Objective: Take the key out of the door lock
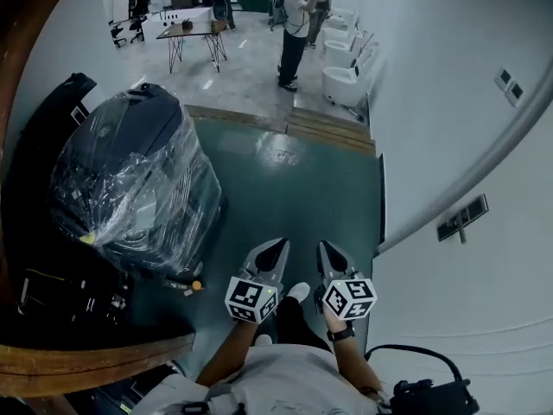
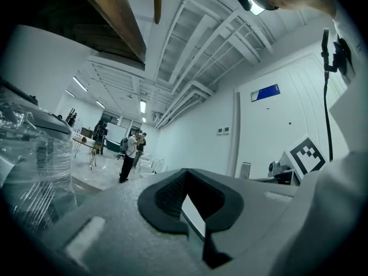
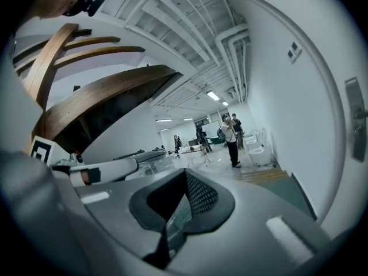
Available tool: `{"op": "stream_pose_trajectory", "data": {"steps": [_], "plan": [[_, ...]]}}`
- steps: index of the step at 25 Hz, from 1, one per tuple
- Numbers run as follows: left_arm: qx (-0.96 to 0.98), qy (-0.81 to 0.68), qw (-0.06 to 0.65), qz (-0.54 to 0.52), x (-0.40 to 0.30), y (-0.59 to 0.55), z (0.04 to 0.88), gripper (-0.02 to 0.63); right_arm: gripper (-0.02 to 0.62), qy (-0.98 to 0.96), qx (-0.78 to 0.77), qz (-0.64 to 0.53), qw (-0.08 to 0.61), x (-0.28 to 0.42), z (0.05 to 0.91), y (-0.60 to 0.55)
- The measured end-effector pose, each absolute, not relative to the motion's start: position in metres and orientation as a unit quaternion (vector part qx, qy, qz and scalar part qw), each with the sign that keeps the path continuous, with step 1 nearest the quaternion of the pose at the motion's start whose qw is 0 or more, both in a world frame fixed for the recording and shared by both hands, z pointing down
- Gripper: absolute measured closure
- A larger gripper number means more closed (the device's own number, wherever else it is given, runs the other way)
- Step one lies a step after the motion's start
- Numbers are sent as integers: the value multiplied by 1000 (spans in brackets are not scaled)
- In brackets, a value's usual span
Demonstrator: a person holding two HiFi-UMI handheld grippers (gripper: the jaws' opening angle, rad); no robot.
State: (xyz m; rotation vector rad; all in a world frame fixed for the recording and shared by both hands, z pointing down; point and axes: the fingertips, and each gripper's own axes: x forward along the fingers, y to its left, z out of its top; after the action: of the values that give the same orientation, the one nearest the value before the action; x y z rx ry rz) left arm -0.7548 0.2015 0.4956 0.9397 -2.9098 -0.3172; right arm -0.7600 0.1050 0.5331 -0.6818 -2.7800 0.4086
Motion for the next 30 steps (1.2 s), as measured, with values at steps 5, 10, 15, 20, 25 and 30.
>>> {"op": "stream_pose_trajectory", "data": {"steps": [5, 10, 15, 20, 25, 30], "plan": [[294, -952, -35, -81, -850, 188, 461, 603, 591, -934, -279, 201, 92, -869, 505, 103], [321, -944, -68, -43, -962, 125, 414, 603, 591, -962, -248, 112, 19, -958, 456, 33], [401, -914, -41, -50, -1014, 25, 427, 603, 591, -980, -157, 121, 29, -986, 480, -65], [539, -841, 3, -44, -1013, -117, 451, 603, 591, -989, -5, 144, 30, -969, 499, -195], [673, -738, 25, -44, -982, -242, 457, 603, 591, -976, 169, 138, -2, -917, 492, -307], [787, -613, 52, -49, -942, -342, 471, 603, 591, -936, 328, 128, -14, -864, 497, -378]]}}
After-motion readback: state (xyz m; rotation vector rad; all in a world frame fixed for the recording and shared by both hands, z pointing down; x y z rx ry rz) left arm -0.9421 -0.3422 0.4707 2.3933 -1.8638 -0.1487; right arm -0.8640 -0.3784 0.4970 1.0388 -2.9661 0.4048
